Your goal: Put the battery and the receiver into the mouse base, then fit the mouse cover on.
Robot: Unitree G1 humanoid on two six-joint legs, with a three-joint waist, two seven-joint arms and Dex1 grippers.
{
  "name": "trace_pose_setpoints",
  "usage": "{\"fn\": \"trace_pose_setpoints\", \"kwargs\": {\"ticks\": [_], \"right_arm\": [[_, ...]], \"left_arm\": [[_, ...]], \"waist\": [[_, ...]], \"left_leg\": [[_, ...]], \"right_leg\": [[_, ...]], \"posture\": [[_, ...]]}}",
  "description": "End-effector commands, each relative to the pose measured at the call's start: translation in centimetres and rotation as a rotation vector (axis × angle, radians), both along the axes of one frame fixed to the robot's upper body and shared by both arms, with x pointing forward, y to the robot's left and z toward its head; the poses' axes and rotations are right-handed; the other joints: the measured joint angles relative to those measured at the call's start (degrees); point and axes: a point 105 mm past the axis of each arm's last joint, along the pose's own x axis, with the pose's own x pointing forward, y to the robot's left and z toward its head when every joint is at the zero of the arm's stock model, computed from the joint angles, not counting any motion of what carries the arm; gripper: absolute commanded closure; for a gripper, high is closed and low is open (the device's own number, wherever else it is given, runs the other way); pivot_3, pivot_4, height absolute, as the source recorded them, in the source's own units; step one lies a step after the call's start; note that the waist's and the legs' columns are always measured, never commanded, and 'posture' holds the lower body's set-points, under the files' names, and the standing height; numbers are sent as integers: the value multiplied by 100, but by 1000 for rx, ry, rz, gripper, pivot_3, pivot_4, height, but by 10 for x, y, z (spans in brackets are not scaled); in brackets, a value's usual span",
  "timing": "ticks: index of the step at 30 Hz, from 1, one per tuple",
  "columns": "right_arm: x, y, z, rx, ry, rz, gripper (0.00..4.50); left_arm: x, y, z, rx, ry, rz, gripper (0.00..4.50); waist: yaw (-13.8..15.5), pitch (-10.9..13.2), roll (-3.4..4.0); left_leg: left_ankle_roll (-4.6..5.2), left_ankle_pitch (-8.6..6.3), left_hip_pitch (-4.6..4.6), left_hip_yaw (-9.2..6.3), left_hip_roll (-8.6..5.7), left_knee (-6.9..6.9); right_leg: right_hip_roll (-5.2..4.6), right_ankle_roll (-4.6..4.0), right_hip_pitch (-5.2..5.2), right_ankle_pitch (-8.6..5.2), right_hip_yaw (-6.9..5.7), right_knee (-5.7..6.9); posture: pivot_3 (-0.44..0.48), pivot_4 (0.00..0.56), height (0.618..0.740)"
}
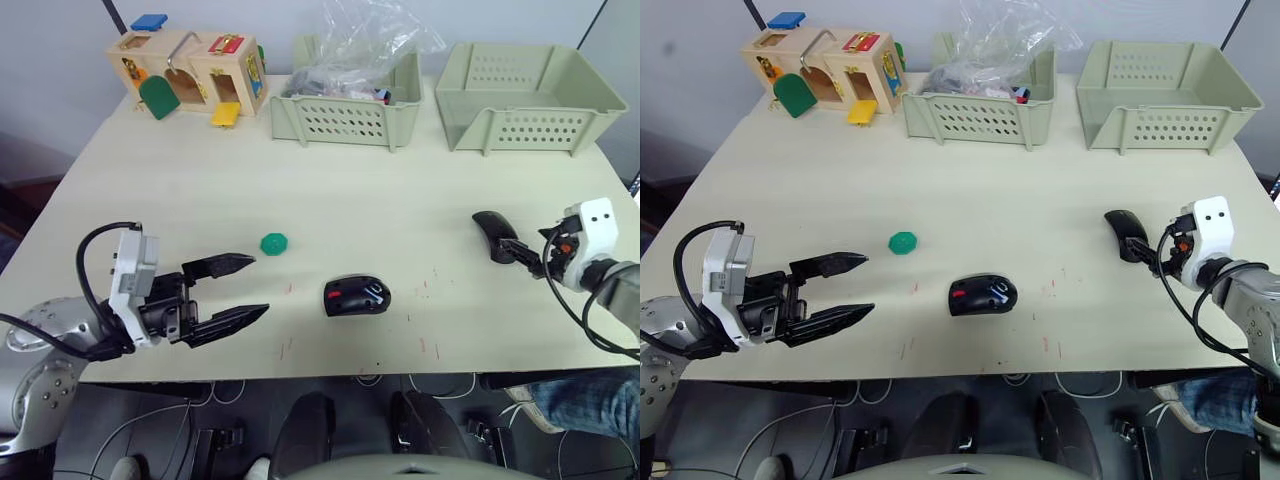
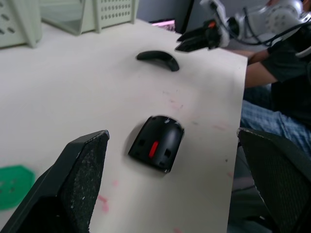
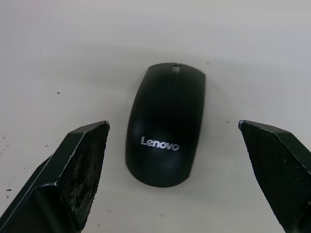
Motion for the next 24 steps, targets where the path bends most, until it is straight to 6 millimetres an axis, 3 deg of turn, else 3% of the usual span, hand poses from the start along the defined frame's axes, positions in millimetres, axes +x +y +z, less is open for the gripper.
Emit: {"fn": "trace_pose_setpoints", "kwargs": {"ticks": [1,9,24], "right_arm": [[5,8,7,27,-39,-1,11],[19,18,-5,44,-47,-59,11],[28,6,-19,31,-22,-93,11]], "left_arm": [[-3,-7,10,-9,-34,-22,0],[-4,-9,13,-15,-40,-8,0],[-2,-12,16,-29,-57,-16,0]], "waist": [[-14,0,0],[-27,1,2],[-69,1,2]], "left_leg": [[0,0,0,0,0,0],[0,0,4,1,0,2],[0,0,4,5,0,2]], "right_leg": [[1,6,0,4,0,0],[0,5,1,4,3,4],[1,6,1,5,4,3]], "posture": [[0,150,740],[0,150,740],[0,150,740]]}}
